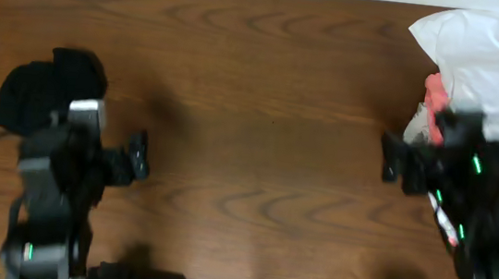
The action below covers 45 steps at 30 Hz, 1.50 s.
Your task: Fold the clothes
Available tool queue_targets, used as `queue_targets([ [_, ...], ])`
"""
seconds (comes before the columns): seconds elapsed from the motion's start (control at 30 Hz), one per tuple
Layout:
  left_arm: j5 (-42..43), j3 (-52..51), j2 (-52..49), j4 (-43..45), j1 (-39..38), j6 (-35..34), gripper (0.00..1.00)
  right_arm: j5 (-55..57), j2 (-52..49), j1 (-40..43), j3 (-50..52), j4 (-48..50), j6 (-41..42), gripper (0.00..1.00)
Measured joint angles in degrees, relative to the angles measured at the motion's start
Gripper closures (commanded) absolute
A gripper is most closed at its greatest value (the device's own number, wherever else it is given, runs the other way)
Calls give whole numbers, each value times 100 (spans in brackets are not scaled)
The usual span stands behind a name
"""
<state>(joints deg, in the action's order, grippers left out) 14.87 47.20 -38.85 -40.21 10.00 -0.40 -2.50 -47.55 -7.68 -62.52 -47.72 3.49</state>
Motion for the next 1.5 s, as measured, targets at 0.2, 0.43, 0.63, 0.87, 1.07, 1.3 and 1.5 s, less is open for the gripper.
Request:
queue_targets([
  [0.2,155,28,1360,-216,0,94,2,442,1685,2,1104,-46,223,1],
  [0.43,170,28,1561,-306,0,166,2,442,2212,0,2028,-428,358,1],
  [0.63,170,28,1561,-330,0,175,2,420,2212,0,2179,-1368,376,1],
  [0.87,170,28,1561,-330,0,175,2,402,2212,0,2186,-1589,376,1],
  [1.07,170,28,1561,-330,0,175,2,400,2221,0,2186,-1589,376,1],
  [1.3,170,28,1561,-330,0,175,2,402,2675,0,2194,-1578,363,1],
  [1.5,170,28,1561,-330,0,175,2,402,3838,0,2723,-1169,236,1],
])
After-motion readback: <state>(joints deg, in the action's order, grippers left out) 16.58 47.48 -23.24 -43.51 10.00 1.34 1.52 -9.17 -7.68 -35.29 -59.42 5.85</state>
